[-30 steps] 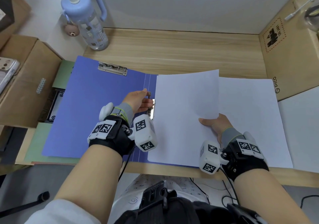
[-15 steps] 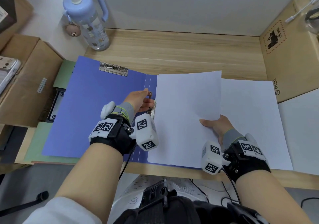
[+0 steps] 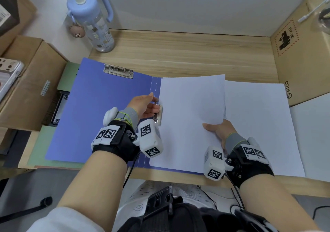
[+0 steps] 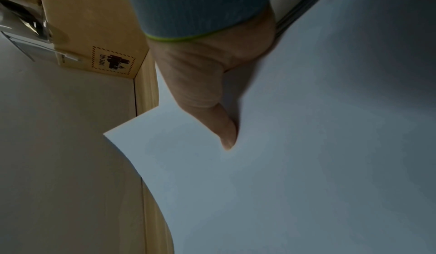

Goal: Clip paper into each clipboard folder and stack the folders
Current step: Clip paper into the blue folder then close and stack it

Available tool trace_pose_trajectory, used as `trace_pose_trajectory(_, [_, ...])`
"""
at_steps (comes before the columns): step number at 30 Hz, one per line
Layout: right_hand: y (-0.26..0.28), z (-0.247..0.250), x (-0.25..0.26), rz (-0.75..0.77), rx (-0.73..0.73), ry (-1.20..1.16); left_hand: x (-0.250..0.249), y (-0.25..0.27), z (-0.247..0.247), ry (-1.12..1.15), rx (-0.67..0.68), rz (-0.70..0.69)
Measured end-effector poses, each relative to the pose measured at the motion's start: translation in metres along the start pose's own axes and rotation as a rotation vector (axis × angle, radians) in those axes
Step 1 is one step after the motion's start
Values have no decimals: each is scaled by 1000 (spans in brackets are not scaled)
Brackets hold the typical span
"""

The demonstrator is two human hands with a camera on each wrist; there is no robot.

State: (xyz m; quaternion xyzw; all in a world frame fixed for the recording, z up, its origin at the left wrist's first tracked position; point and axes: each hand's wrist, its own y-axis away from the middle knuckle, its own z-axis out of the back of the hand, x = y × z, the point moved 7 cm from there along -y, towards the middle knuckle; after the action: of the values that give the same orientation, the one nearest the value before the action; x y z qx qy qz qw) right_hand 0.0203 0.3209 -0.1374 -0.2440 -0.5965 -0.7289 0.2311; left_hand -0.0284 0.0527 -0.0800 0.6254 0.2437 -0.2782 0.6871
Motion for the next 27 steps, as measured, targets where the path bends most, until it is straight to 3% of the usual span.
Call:
trace_pose_trajectory(11, [-9, 0, -6, -37, 1, 28, 36, 8, 13, -98, 97, 117])
trace_pose_trajectory(20, [-13, 1, -9, -58, -6, 41, 45, 2, 21, -154, 38, 133])
trace_pose_trajectory(27, [-14, 2, -10, -62, -20, 66, 50, -5, 23, -459, -60, 145])
